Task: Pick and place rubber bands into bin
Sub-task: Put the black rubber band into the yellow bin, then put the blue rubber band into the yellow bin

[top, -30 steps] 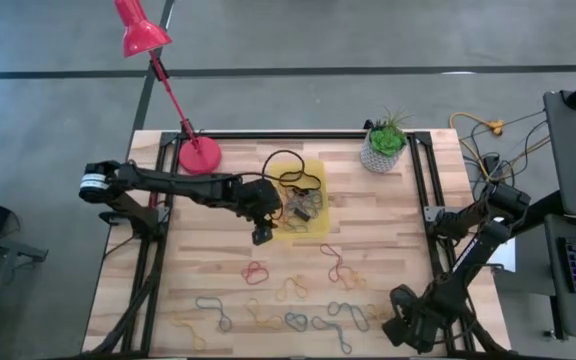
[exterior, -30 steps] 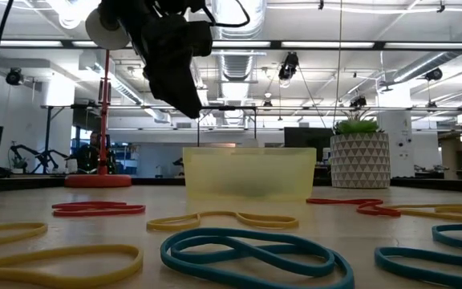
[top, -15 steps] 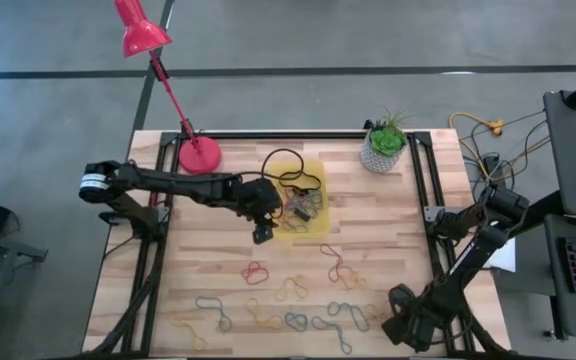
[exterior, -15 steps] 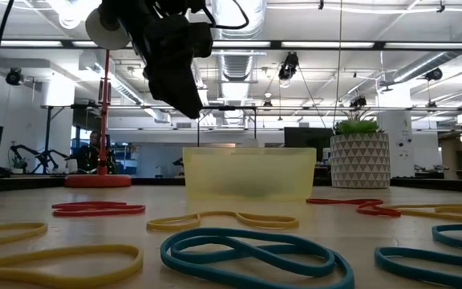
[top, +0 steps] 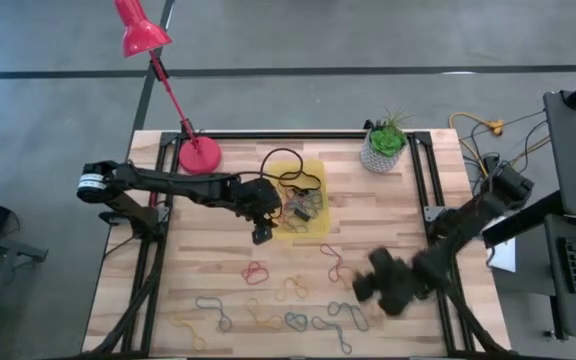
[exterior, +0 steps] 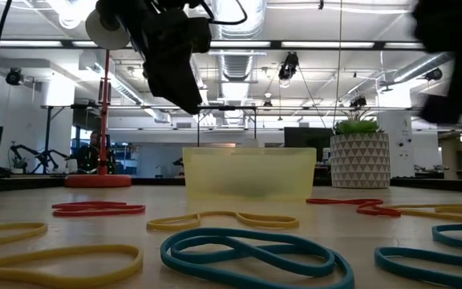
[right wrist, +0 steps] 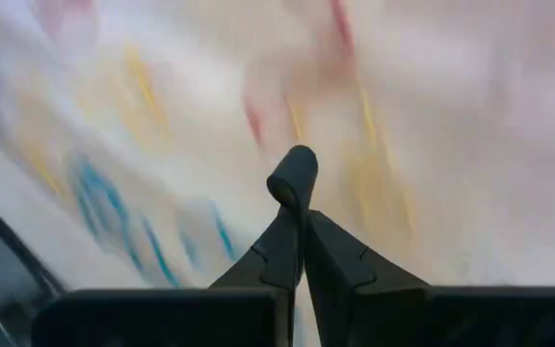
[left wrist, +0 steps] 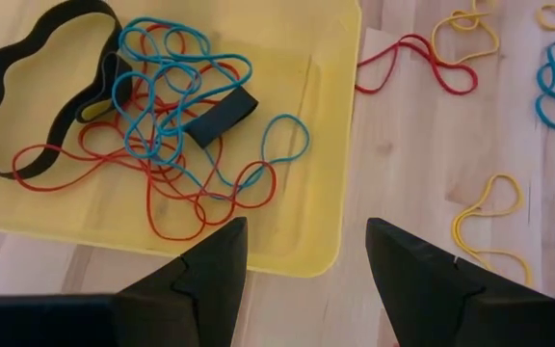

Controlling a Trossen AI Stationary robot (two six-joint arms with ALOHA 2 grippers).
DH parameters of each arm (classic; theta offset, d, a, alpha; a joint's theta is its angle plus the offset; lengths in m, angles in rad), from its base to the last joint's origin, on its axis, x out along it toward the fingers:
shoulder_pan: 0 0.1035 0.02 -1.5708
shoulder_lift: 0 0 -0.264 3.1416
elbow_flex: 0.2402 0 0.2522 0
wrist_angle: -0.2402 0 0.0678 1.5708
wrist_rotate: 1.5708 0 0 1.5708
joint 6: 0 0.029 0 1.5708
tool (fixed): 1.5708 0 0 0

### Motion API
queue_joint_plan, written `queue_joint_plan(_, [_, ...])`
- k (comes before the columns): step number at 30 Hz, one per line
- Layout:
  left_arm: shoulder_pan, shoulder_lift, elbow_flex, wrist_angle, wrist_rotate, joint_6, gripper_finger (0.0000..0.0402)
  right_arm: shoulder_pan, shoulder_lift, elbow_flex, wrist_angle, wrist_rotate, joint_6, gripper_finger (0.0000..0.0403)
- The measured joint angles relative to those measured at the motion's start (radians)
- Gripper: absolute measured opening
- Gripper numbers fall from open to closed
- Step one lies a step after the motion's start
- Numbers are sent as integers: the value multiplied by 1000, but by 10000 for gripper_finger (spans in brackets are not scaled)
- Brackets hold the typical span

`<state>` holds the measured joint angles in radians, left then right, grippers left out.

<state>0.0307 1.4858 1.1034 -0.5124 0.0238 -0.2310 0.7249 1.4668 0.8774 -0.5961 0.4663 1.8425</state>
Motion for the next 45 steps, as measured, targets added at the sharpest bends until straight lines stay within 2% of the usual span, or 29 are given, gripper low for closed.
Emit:
queue_joint_plan(3, [-4,-11,0,-7,0,0,196,-176,-72,-10,36,81,-255,9])
queue_joint_plan(6, [-12,-32,0,-28,0,-2,196,-388,-104,-29,187,61,-556,9])
queue_joint_plan(8, [-19,-48,0,-71,-7,-25,196,-529,-103,-36,327,-14,-727,9])
queue_joint_plan(11, [-35,-79,-1,-163,-53,-65,196,-707,-58,-34,511,-193,-843,10])
queue_joint_plan(13, [-54,-106,-12,-235,-104,-87,196,-784,-14,-20,538,-286,-873,21])
queue_joint_plan(15, [-79,-139,-32,-300,-137,-121,196,-825,36,6,543,-333,-905,44])
queue_joint_plan(20, [-158,-240,-119,-330,-141,-213,196,-832,152,102,539,-442,-993,127])
queue_joint_plan(24, [-235,-331,-210,-327,-138,-297,196,-783,215,213,537,-451,-1135,180])
queue_joint_plan(28, [-321,-424,-298,-321,-98,-395,196,-741,264,347,359,-418,-1317,213])
queue_joint_plan(31, [-399,-476,-350,-309,-4,-451,196,-735,300,437,186,-407,-1379,226])
queue_joint_plan(34, [-507,-505,-386,-279,44,-513,196,-736,320,497,47,-403,-1419,232])
queue_joint_plan(39, [-727,-466,-426,-123,39,-523,196,-735,320,501,0,-403,-1446,233])
queue_joint_plan(42, [-850,-389,-446,19,7,-523,196,-736,318,492,-12,-402,-1439,231])
queue_joint_plan(45, [-928,-289,-450,73,-56,-568,196,-735,318,486,-12,-389,-1427,227])
